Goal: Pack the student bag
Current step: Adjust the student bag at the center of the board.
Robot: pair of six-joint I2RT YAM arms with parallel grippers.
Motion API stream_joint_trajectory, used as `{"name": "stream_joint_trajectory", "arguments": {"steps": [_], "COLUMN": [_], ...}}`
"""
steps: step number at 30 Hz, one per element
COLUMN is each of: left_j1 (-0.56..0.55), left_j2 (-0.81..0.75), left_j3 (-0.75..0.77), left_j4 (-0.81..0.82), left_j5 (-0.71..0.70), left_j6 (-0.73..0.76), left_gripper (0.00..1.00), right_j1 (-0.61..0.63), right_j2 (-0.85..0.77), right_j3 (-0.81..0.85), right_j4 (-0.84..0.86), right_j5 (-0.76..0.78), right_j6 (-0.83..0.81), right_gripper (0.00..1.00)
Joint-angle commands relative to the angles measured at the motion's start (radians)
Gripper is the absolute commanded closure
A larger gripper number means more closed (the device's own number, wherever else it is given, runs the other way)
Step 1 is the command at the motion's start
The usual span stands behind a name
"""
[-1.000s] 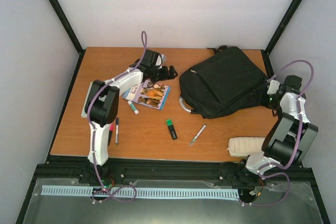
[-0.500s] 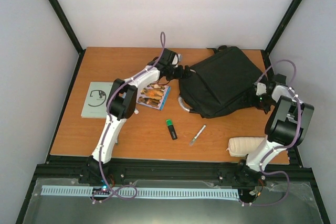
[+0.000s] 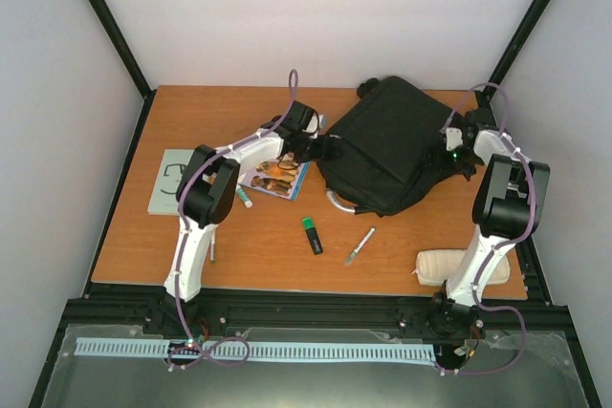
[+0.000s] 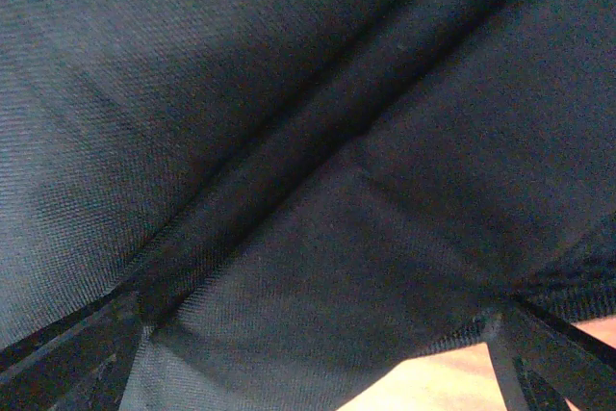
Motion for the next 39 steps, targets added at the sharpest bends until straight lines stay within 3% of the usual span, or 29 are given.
{"name": "stream_joint_trajectory", "arguments": {"steps": [1, 12, 27, 32, 39], "left_j1": [-0.03, -0.128, -0.213, -0.213, -0.213], "left_j2": [-0.113, -0.252, -0.263, -0.306, -0.434], "left_j3": [-0.11, -0.274, -0.347, -0.332, -0.345], "left_j4": [0.05, 0.04, 0.028, -0.06, -0.239], "left_j5": [0.064, 0.071, 0.061, -0.003, -0.108], "left_j6": [-0.014, 0.023, 0.047, 0.091, 0.111], "left_gripper": [0.07, 0.08, 0.09, 0.07, 0.0], "right_j1": [0.052, 0.11, 0.108, 0.075, 0.065], "right_j2": [0.065, 0.122, 0.077, 0.01, -0.216], "right_j3": [0.088, 0.172, 0.112, 0.11, 0.091], "right_j4": [-0.008, -0.012, 0.007, -0.007, -0.018], "right_j5": [0.016, 0.061, 0.074, 0.007, 0.028], "right_j6": [0.027, 0.053, 0.057, 0.097, 0.104], "right_gripper": [0.0, 0.0, 0.0, 0.0, 0.0]}}
